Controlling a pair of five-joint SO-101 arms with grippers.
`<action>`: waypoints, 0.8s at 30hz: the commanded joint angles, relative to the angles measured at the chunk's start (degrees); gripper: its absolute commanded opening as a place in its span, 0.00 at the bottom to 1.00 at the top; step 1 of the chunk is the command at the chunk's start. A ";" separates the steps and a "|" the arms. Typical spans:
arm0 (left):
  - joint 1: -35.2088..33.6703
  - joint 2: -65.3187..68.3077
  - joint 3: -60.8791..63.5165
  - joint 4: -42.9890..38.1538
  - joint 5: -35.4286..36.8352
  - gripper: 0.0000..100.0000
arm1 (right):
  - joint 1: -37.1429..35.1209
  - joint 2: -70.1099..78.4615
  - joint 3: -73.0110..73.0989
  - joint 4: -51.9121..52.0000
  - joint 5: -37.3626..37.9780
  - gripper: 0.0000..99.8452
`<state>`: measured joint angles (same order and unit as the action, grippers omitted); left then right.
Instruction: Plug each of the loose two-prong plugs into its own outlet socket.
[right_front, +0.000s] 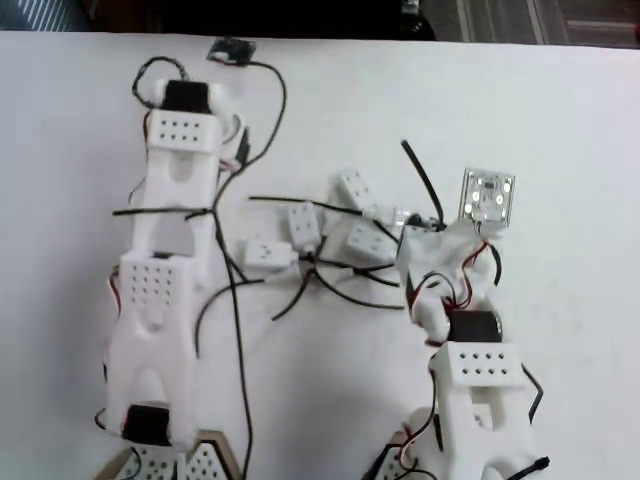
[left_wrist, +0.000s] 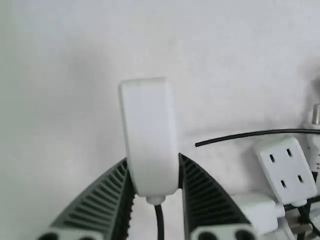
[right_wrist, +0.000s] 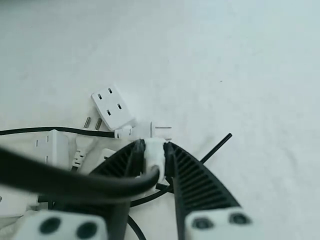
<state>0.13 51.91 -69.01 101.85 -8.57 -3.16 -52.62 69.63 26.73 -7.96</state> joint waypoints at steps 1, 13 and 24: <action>1.54 -16.92 6.77 0.62 -5.01 0.02 | 0.31 0.22 -3.16 -1.19 -0.26 0.02; 6.64 -47.69 48.79 -0.70 -12.22 0.02 | 0.22 0.40 -3.16 -1.19 -0.26 0.02; 6.20 -67.21 93.10 -20.04 -17.41 0.02 | 0.22 0.48 -3.16 -1.19 -0.26 0.02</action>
<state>5.93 -8.22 11.60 89.45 -24.04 -3.25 -52.26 69.63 26.73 -7.96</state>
